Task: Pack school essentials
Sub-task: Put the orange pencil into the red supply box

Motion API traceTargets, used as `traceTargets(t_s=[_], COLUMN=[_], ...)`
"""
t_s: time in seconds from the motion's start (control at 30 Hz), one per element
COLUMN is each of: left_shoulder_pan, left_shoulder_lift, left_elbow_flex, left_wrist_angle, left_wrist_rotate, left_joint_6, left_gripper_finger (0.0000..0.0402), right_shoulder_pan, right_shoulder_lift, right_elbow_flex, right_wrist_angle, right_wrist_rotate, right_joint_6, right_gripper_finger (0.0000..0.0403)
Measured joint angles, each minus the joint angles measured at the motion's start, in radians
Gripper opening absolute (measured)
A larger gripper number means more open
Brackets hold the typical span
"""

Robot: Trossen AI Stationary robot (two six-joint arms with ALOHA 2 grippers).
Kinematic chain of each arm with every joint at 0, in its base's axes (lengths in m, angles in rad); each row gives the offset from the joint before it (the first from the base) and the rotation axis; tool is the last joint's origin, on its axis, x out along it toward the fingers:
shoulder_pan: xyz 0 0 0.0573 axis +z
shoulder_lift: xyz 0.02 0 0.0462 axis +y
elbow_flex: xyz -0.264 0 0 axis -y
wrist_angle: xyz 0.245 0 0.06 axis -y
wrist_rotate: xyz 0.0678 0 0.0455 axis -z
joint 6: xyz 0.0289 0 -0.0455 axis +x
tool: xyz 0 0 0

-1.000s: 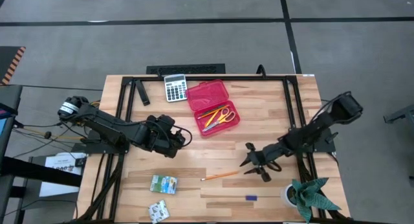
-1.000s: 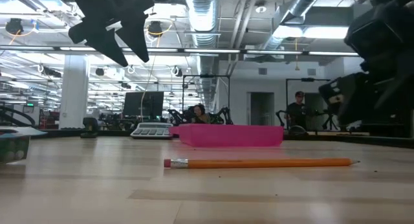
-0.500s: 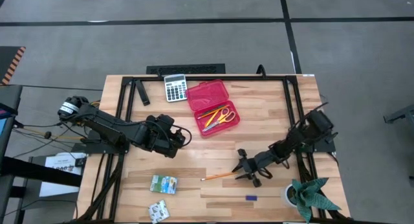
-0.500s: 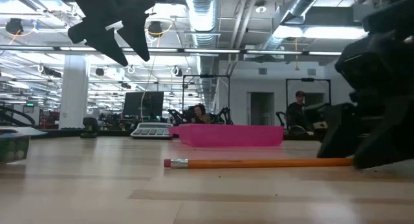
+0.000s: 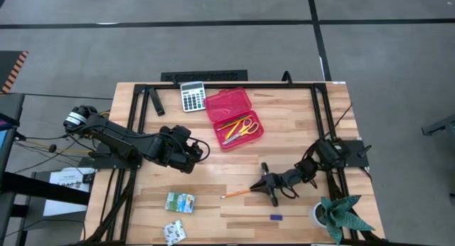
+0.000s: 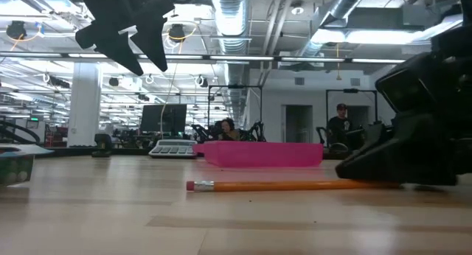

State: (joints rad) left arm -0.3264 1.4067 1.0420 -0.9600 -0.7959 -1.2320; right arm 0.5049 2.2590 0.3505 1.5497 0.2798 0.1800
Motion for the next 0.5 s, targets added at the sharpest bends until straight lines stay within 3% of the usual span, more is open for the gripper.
traceTargets(t_s=[0.1,0.5], left_shoulder_pan=[0.000,0.000], left_shoulder_lift=[0.000,0.000], left_elbow_flex=[0.000,0.000], left_wrist_angle=[0.000,-0.004], left_wrist_rotate=[0.008,0.029], left_joint_6=[-0.007,-0.010], left_gripper_finger=[0.0297,0.0297], right_shoulder_pan=[-0.001,-0.041], right_shoulder_lift=[-0.004,-0.242], right_elbow_flex=[-0.001,-0.021], right_wrist_angle=[-0.002,-0.280], right_wrist_rotate=[0.000,-0.032], right_joint_6=[0.010,0.064], right_gripper_finger=[0.0012,0.0003])
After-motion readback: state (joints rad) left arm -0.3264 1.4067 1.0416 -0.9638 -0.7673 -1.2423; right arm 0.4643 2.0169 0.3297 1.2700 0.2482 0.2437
